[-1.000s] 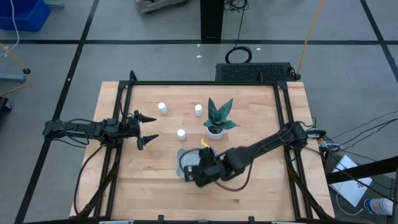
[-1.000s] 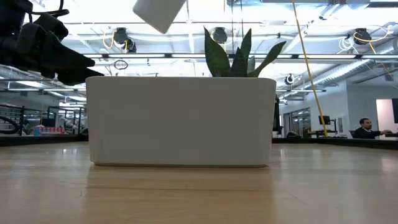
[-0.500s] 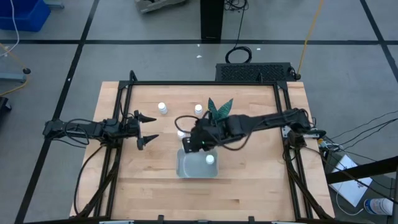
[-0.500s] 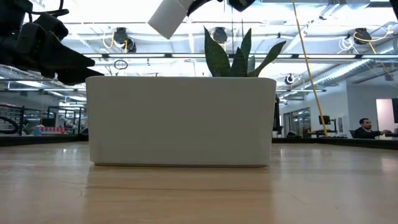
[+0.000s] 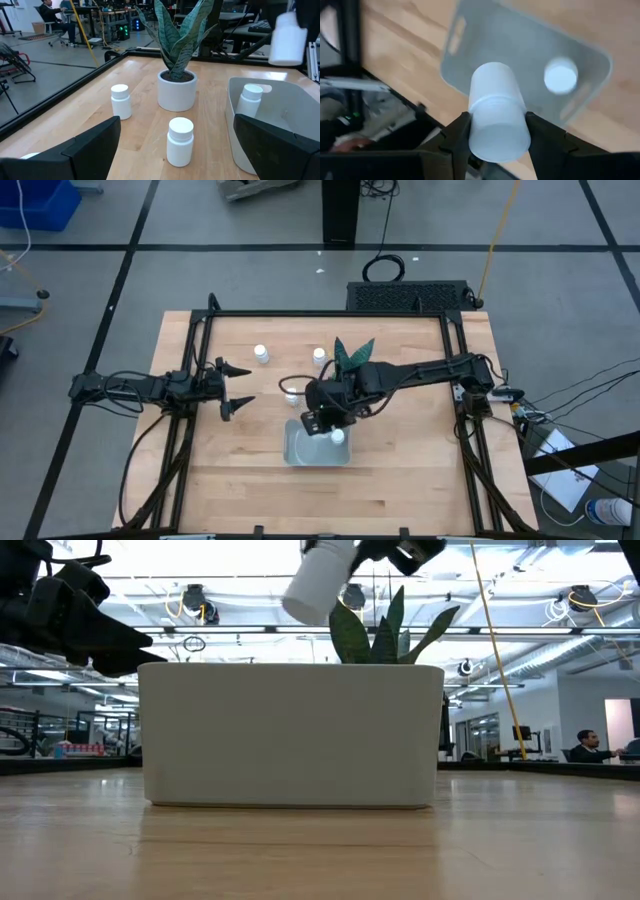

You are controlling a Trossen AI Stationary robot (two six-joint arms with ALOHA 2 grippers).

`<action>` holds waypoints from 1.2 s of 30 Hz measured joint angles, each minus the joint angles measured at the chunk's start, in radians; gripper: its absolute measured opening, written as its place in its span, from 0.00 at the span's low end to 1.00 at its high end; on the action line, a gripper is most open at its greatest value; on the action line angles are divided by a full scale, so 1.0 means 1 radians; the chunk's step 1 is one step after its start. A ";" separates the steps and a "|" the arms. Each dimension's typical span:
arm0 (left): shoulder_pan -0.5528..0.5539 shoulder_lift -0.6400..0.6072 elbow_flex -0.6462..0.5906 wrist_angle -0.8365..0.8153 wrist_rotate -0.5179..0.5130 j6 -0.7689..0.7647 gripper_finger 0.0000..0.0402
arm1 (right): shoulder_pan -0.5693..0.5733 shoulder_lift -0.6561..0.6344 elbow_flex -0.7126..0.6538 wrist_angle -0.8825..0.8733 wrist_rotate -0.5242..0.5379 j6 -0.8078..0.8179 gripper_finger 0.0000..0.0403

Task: Pick and place pill bottles into a basket
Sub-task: Put the white pill bottle into the white bin

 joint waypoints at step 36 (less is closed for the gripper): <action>0.000 0.000 0.000 0.000 0.000 0.000 0.98 | 0.056 0.236 -0.001 -0.176 -0.056 -0.075 0.38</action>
